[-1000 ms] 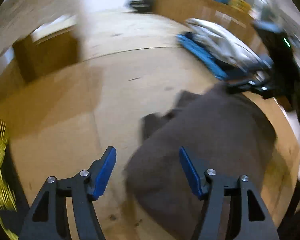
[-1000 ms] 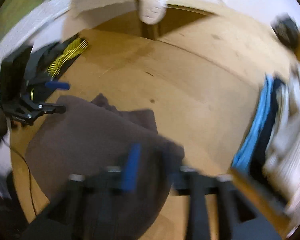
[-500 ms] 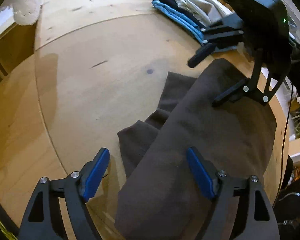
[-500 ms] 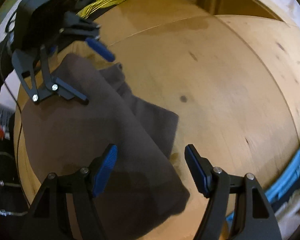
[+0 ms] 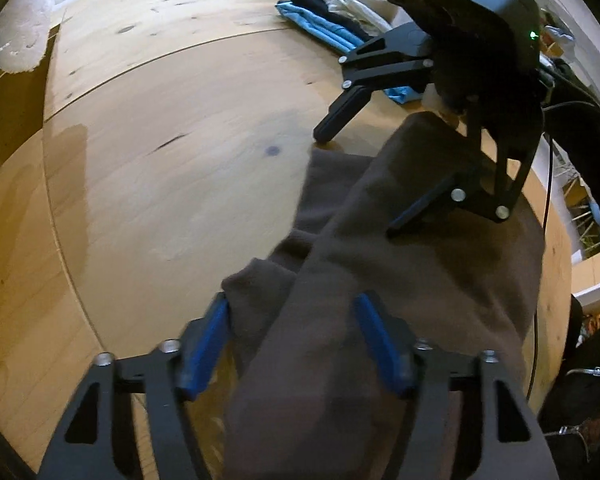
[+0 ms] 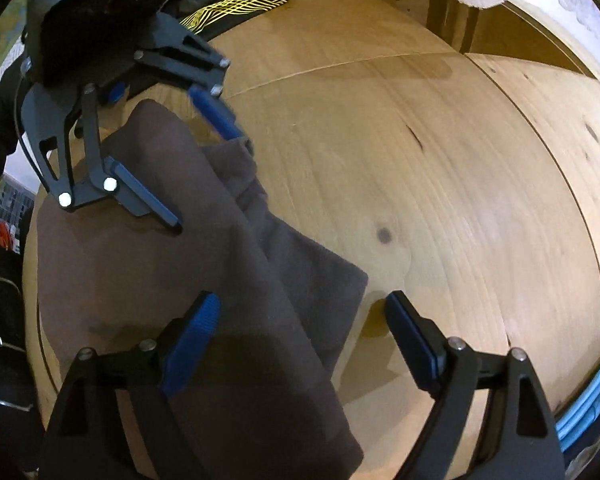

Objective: Fold clothes

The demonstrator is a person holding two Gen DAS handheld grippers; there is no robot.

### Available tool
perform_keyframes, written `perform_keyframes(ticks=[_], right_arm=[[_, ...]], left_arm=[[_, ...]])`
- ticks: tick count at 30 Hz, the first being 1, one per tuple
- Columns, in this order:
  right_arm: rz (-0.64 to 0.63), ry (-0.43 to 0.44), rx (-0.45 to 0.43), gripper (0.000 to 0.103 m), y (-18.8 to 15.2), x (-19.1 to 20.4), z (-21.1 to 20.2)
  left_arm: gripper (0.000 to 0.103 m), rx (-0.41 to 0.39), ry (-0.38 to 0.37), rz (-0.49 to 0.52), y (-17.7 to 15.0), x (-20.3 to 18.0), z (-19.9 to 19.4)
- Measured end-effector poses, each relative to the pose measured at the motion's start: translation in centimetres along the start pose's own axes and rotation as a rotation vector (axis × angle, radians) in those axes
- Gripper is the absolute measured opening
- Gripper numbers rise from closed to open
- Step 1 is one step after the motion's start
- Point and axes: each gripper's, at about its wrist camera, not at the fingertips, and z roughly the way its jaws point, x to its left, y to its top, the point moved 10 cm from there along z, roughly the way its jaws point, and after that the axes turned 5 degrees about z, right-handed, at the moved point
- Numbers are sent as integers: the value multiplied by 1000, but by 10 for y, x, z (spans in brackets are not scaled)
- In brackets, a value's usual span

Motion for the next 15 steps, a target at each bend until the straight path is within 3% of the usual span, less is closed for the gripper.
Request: perform_keyframes(ticks=[2, 8, 15], right_arm=[[5, 22, 7, 60, -2, 5, -1], [31, 2, 16, 40, -2, 14, 0], [94, -289, -18, 22, -12, 42, -8]], left_arm=[[51, -2, 6, 5, -1, -4, -1], [40, -7, 14, -6, -1, -9, -3], [23, -48, 135, 53, -5, -32, -15]])
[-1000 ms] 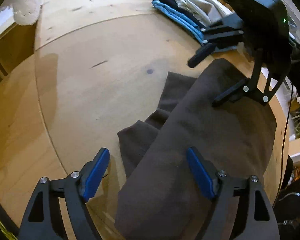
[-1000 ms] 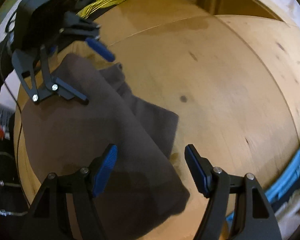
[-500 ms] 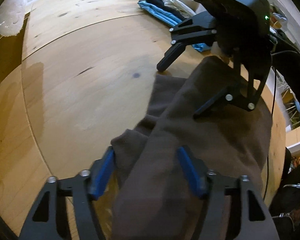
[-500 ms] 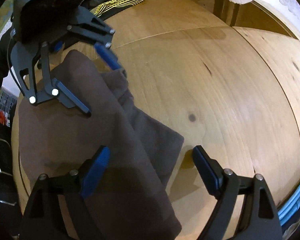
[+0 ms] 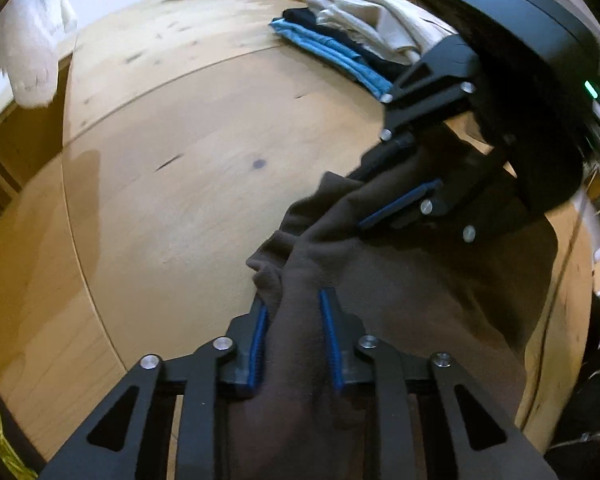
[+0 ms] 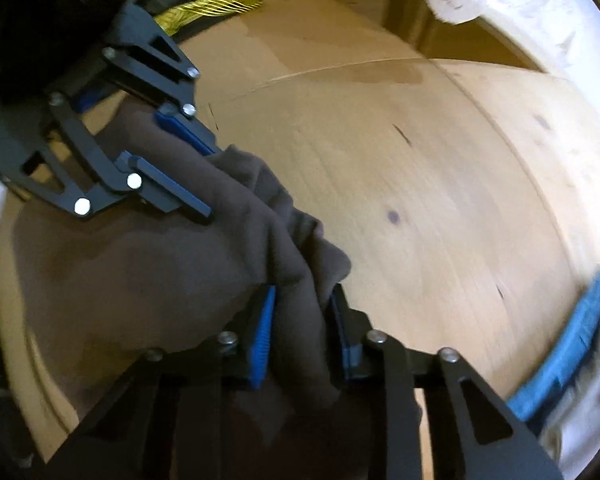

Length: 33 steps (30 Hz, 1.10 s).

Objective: Fold clothes

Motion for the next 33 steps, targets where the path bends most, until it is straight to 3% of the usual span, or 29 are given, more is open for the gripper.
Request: perform_keyframes(ticks=[5, 10, 14, 17, 21, 23, 25, 27, 29, 31, 33], right_arm=[[42, -17, -60, 17, -10, 22, -41], [83, -45, -165, 16, -7, 22, -101], [44, -178, -302, 16, -8, 11, -171], [-4, -285, -400, 16, -22, 33, -217], [-26, -312, -387, 18, -89, 99, -215], [-6, -262, -301, 22, -131, 141, -188], [45, -193, -228, 22, -172, 171, -172], [103, -125, -167, 22, -211, 197, -161], [200, -66, -197, 22, -226, 199, -176], [342, -1, -269, 23, -235, 180, -204], [462, 37, -336, 23, -228, 159, -222]], left_arm=[[21, -19, 52, 73, -6, -33, -21], [20, -104, 114, 115, 18, -53, -79], [20, -203, 268, 207, 44, -69, -142], [20, -284, 372, 286, 55, -73, -184], [20, -271, 388, 387, 13, -137, -170], [25, -210, 311, 372, -42, -168, -153], [25, -96, 164, 319, -103, -202, -129], [25, -64, 153, 306, -139, -220, -132], [25, -81, 159, 227, -158, -217, -150], [25, -107, 137, 138, -152, -215, -164], [25, -140, 189, 110, -148, -204, -172]])
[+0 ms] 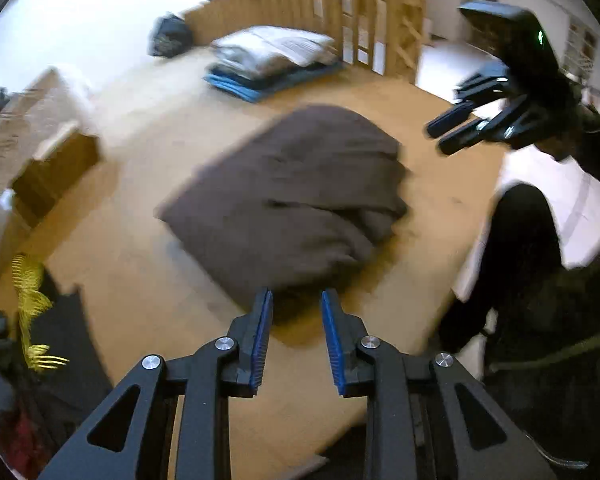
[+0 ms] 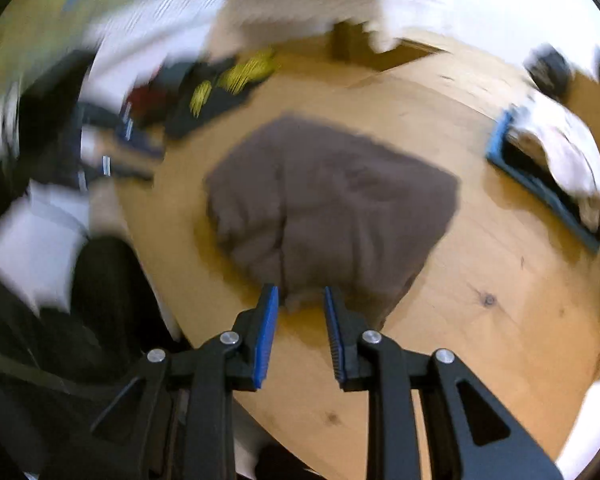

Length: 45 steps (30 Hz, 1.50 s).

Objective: Fold clothes

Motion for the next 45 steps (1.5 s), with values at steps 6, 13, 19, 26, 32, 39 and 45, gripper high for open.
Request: perform_keyframes(ticks=[6, 13, 19, 26, 32, 39, 45], right_arm=[[77, -57, -14, 23, 52, -11, 72], [151, -23, 78, 14, 13, -46, 123], [117, -3, 4, 14, 28, -18, 86], [-32, -150, 116, 14, -9, -13, 130], [61, -121, 118, 16, -7, -14, 108], [23, -139, 75, 17, 0, 15, 98], [-73, -184, 184, 17, -28, 14, 122]], left_arm=[[26, -65, 45, -40, 27, 49, 47], [28, 46, -17, -102, -12, 59, 118], [24, -55, -54, -82, 17, 39, 74], [27, 5, -133, 51, 7, -4, 105], [26, 20, -153, -5, 0, 1, 88], [25, -22, -207, 46, 25, -28, 58], [24, 148, -180, 164, -14, -45, 95]])
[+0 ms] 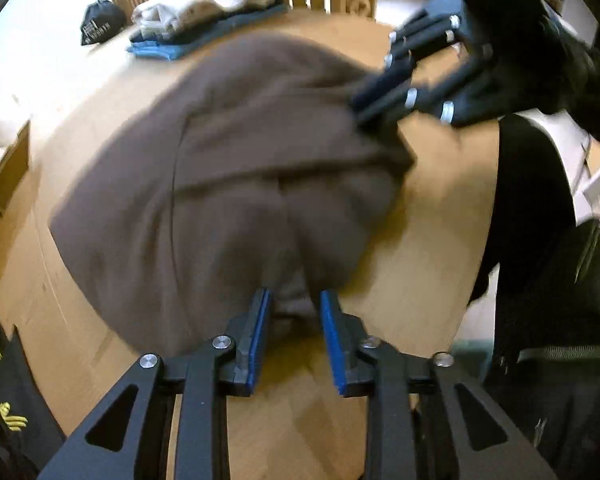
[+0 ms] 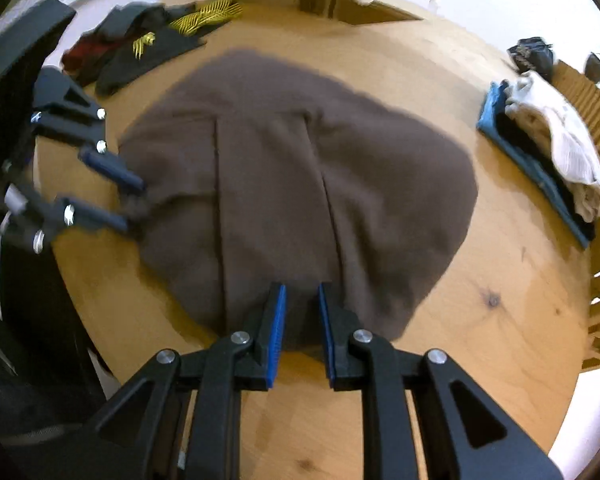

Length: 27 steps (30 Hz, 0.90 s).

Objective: Fold clothes

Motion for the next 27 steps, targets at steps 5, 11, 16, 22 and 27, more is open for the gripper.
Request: perform_keyframes(ticks=[5, 11, 16, 22, 27], right_arm=[[155, 81, -129, 17, 30, -36, -45], [285, 32, -229, 17, 100, -88, -26], [285, 28, -161, 19, 86, -84, 40], [505, 240, -227, 24, 62, -106, -18], [513, 191, -162, 27, 35, -113, -15]], left_arm=[[28, -95, -19, -158, 2, 32, -52], [29, -228, 112, -365, 46, 127, -66], [35, -156, 129, -458, 39, 170, 2], [33, -158, 105, -564, 14, 180, 3], [34, -141, 125, -470, 11, 147, -15]])
